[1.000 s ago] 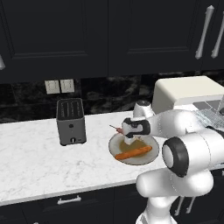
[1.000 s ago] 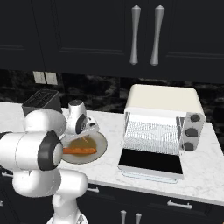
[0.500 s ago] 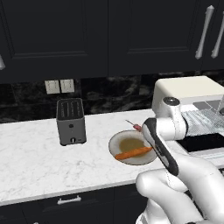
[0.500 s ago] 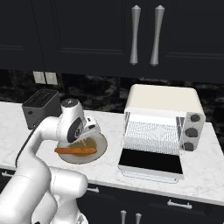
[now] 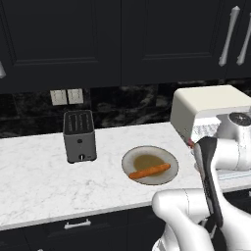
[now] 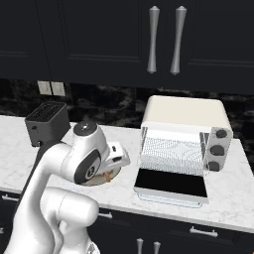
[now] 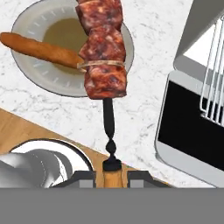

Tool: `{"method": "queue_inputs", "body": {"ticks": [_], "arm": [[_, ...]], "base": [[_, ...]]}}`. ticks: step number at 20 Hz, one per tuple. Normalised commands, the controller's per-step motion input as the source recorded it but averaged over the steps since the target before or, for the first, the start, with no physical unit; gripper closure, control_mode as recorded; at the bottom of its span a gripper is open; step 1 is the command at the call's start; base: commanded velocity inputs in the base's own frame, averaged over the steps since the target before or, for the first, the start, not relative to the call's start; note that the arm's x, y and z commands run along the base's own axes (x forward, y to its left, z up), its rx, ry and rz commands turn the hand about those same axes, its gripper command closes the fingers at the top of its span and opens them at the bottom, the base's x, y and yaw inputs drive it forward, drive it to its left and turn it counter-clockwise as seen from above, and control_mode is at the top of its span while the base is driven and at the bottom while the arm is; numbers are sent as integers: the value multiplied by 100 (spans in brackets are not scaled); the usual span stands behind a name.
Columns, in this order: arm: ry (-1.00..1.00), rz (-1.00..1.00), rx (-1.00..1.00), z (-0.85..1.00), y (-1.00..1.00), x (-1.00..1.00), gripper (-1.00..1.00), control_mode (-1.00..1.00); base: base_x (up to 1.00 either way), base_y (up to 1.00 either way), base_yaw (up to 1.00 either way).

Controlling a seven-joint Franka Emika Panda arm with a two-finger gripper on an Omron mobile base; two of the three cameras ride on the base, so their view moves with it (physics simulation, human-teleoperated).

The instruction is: Pick up the kebab skewer and baguette bread, and place them inside the toaster oven. Close the toaster oven door and start by setting the timer.

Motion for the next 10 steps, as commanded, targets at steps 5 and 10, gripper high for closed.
{"method": "queue_inputs", "body": {"ticks": [5, 10], "arm": [[7, -35, 11, 65, -60, -57, 100, -100], [4, -31, 16, 48, -55, -54, 100, -100]], "base": [[0, 0, 0], [0, 0, 0]]}}
